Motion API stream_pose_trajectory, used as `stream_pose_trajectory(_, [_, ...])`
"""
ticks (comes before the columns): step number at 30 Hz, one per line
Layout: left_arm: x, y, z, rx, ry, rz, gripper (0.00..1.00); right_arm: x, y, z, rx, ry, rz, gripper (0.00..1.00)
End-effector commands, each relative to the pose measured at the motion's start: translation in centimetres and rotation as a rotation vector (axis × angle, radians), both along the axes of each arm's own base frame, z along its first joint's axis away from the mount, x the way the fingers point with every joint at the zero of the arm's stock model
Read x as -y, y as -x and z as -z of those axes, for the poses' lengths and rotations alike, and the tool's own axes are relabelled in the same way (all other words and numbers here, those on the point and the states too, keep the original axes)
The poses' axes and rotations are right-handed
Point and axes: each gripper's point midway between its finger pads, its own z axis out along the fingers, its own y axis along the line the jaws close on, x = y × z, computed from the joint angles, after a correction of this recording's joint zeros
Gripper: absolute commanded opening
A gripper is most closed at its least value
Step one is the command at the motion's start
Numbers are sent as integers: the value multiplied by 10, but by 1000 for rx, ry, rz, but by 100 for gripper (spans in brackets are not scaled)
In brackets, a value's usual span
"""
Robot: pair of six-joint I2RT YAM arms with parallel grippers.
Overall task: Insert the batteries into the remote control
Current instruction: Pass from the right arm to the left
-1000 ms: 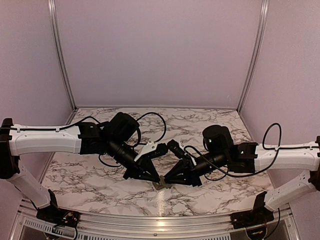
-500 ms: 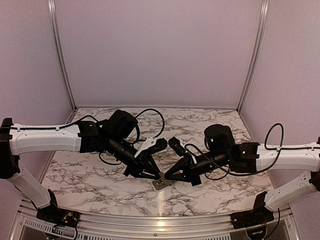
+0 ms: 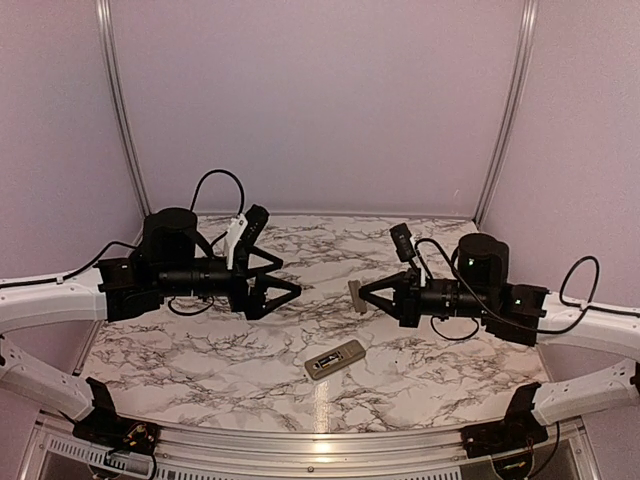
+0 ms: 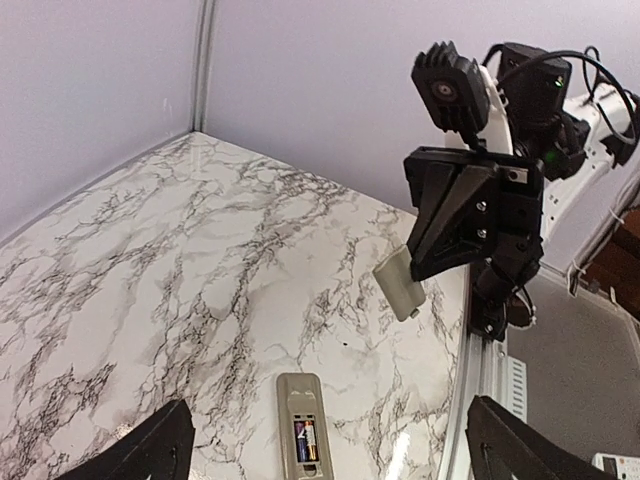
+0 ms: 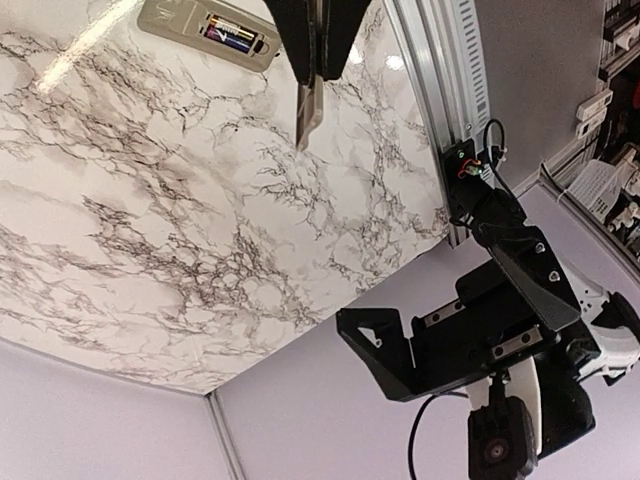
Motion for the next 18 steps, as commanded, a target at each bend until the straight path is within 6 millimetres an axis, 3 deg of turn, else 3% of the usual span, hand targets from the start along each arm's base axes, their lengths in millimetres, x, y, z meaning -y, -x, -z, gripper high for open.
stream_pose_trajectory(1, [-13, -39, -25, -102, 207, -266, 99, 18, -35, -28, -4, -126, 250, 0])
stream_pose_trajectory(7, [5, -46, -14, -130, 168, -343, 99, 29, -53, -37, -58, -227, 383, 0])
stream_pose_trajectory(15, [58, -35, 10, -95, -3, -323, 98, 33, -68, -26, -108, -242, 496, 0])
stream_pose_trajectory(18, [76, -28, 11, -114, 8, -273, 87, 32, -69, -25, -116, -260, 516, 0])
